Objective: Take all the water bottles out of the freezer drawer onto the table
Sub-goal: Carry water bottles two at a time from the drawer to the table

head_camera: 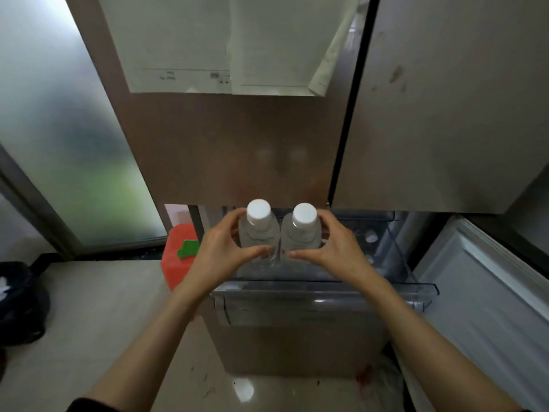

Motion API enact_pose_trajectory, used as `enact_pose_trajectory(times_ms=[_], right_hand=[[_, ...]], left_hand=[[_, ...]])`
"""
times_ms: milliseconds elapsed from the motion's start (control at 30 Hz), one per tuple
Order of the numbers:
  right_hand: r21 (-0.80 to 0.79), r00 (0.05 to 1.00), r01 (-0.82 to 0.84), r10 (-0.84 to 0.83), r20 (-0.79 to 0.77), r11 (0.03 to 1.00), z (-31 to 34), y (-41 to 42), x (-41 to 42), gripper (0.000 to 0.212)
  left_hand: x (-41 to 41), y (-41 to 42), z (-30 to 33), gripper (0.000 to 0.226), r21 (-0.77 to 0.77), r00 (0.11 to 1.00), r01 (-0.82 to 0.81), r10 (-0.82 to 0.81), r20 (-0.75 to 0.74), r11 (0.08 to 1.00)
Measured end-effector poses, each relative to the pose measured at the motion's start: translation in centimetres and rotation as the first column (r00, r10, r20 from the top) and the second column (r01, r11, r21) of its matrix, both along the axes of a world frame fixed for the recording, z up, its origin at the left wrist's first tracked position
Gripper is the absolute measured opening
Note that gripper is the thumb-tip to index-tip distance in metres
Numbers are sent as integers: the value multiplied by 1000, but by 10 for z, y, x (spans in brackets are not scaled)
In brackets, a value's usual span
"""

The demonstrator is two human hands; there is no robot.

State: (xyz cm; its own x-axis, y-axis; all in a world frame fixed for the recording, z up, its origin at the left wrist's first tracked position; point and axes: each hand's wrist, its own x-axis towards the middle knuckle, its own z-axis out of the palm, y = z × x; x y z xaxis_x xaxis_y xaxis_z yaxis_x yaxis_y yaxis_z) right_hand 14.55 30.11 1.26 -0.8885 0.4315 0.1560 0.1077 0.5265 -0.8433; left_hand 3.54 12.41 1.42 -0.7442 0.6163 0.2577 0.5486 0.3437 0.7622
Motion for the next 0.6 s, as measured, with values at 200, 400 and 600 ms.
enact_pose_trajectory(times_ms=[200, 400, 600], right_hand=[[-205, 982, -132, 101, -158, 970, 45, -23, 32, 60], [-222, 944, -313, 276, -181, 923, 48, -71, 53, 50], [-181, 866, -499, 477, -149, 848, 39, -150, 49, 52]], left_hand=[[65, -25, 44, 70, 332, 983, -174, 141, 121, 927], [120, -78, 53, 50, 468, 908, -419, 352, 227, 778], [162, -165, 48, 48, 436, 804, -591, 541, 247, 679]])
